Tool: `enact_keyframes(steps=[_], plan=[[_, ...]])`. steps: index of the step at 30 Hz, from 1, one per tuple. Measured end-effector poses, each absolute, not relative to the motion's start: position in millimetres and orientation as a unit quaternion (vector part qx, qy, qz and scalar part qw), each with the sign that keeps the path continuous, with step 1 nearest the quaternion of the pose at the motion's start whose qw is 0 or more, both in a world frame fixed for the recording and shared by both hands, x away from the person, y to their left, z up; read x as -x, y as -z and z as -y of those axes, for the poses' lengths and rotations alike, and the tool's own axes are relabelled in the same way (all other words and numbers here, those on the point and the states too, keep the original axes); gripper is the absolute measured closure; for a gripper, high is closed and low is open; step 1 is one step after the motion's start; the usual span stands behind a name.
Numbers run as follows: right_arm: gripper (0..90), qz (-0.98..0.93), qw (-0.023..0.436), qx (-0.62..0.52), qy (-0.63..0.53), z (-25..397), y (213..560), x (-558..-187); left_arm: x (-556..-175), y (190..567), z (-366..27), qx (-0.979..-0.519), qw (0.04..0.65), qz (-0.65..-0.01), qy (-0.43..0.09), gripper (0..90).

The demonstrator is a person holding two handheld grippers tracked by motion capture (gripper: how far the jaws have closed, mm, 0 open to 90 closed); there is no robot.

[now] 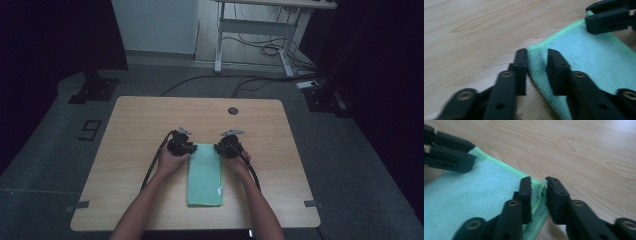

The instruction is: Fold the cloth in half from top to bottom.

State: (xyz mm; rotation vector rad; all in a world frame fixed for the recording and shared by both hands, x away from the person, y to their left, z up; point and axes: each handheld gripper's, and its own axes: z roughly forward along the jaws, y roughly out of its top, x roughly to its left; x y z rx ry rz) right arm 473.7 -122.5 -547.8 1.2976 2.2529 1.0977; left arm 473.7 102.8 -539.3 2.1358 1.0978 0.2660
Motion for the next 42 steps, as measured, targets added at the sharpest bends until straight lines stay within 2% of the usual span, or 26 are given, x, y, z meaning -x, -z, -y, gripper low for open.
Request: enact_keyframes(steps=[4,9,27,33,42], plan=[[83.5,-0.786,0.139,-0.455,-0.394,127.5,547.9,-474.8,-472.3,538.8,-102.5,-0.830,0.357,-0.416,-0.101,82.5],[85.2,-0.793,0.139,-0.438,-0.400,131.1,543.5,-471.7,-468.7,534.1,-103.3,-0.833,0.365,-0.402,-0.106,86.0],[84.3,-0.787,0.186,-0.365,-0.462,143.0,501.4,-426.5,-427.9,486.6,-112.2,-0.823,0.427,-0.342,-0.155,86.0],[84.3,-0.781,0.192,-0.356,-0.477,146.0,495.8,-408.3,-411.8,480.0,-112.3,-0.823,0.434,-0.323,-0.174,85.8],[84.4,-0.780,0.195,-0.349,-0.481,147.0,492.0,-396.2,-404.6,480.7,-113.2,-0.827,0.435,-0.310,-0.176,86.3]])
